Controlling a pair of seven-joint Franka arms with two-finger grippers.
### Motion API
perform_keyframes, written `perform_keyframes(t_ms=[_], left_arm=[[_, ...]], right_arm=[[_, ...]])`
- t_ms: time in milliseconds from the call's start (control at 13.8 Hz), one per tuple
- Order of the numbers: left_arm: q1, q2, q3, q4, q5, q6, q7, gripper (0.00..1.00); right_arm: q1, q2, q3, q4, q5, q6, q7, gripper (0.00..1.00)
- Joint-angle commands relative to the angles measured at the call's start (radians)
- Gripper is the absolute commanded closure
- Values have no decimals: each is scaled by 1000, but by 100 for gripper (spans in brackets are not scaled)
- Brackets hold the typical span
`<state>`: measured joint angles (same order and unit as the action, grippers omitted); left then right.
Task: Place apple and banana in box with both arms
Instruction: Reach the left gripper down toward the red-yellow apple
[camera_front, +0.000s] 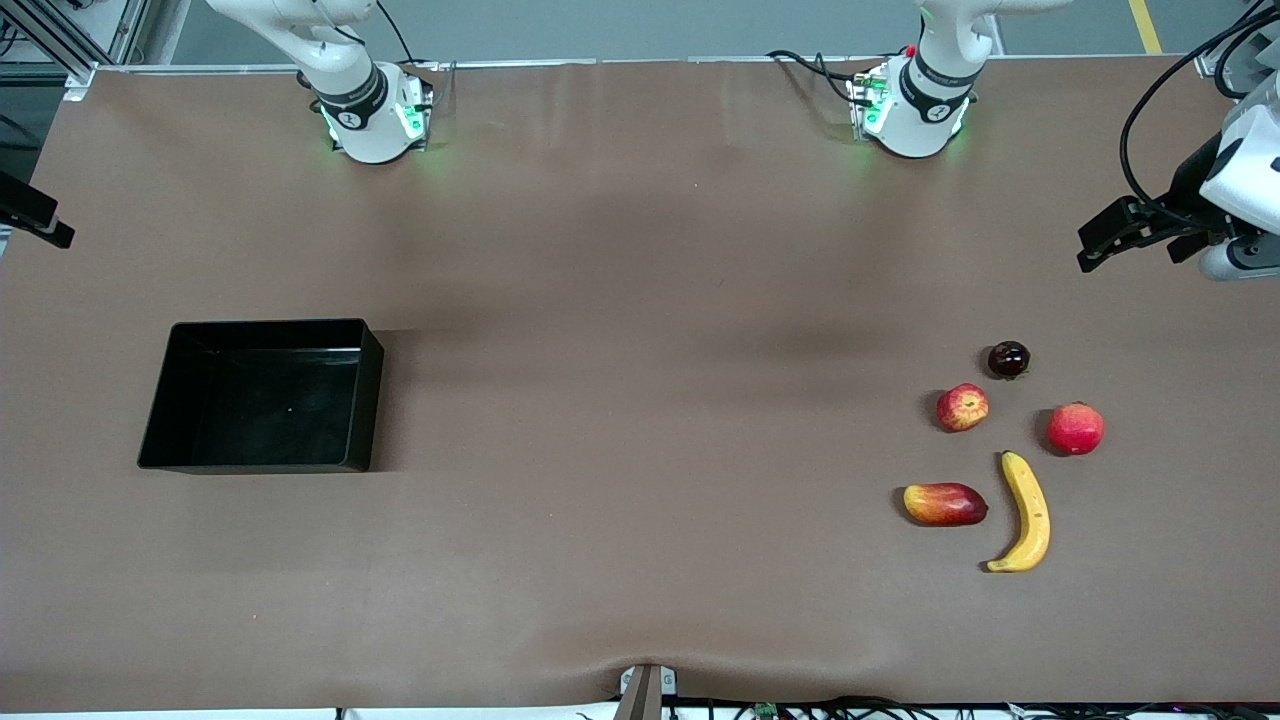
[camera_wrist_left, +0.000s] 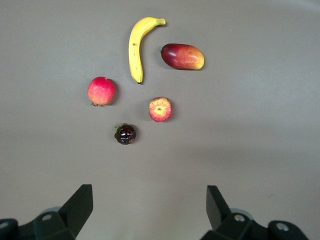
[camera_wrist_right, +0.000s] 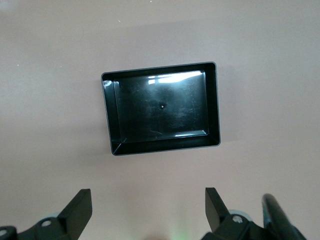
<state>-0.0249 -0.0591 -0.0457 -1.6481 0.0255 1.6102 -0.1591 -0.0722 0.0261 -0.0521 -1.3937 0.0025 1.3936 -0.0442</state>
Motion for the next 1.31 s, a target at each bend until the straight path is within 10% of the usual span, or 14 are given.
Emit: perform_keyframes(t_ms=[0, 508, 1234], left_arm=[[3, 7, 0, 25, -18, -23, 19, 0], [-9, 123, -14, 68, -6, 14, 29, 0], [26, 341, -11, -350, 4, 699, 32, 0]], right_arm=[[-29, 6, 9, 15, 4, -1, -2, 0], [-34, 75, 9, 15, -12, 33, -2, 0], [-156, 284, 9, -36, -22, 102, -157, 0]])
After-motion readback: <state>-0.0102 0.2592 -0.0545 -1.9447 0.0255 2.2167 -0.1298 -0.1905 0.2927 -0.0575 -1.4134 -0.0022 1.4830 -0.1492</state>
